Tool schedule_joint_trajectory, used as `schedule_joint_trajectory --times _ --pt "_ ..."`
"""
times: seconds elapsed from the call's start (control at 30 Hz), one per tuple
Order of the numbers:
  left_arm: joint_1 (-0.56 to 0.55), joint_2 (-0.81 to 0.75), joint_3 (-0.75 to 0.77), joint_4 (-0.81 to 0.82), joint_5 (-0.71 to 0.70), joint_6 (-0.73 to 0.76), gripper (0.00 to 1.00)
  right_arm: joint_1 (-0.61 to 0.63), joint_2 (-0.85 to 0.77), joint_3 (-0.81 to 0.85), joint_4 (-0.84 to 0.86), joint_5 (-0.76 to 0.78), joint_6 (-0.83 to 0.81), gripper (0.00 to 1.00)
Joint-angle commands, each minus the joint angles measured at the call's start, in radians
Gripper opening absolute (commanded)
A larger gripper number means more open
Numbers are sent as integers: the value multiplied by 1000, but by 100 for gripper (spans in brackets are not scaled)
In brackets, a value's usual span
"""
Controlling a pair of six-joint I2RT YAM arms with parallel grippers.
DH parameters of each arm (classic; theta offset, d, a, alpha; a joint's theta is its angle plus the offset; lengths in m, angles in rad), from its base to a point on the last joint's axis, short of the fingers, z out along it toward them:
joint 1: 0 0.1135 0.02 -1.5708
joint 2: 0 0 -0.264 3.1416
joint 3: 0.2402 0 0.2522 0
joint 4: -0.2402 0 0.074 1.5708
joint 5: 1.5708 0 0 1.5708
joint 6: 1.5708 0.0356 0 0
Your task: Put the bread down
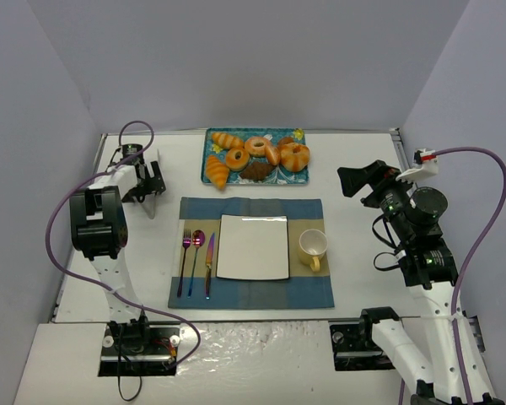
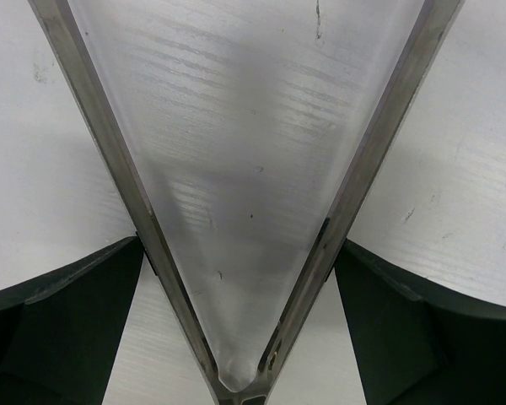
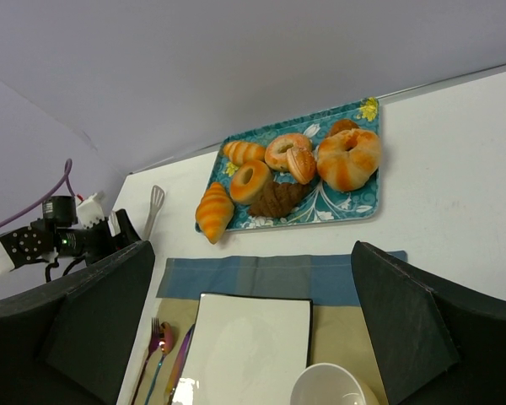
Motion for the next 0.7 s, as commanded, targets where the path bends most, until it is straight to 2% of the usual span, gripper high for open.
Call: schedule_joint_trajectory --times 0.0,0.47,0.67 --pt "15 -21 26 7 1 -5 91 -4 -11 -2 73 -18 -6 100" --pt "14 0 -1 25 62 -21 67 -4 -17 -6 73 -17 -1 100" --pt "12 -34 -20 42 93 -36 64 -4 -15 -1 73 -23 3 100"
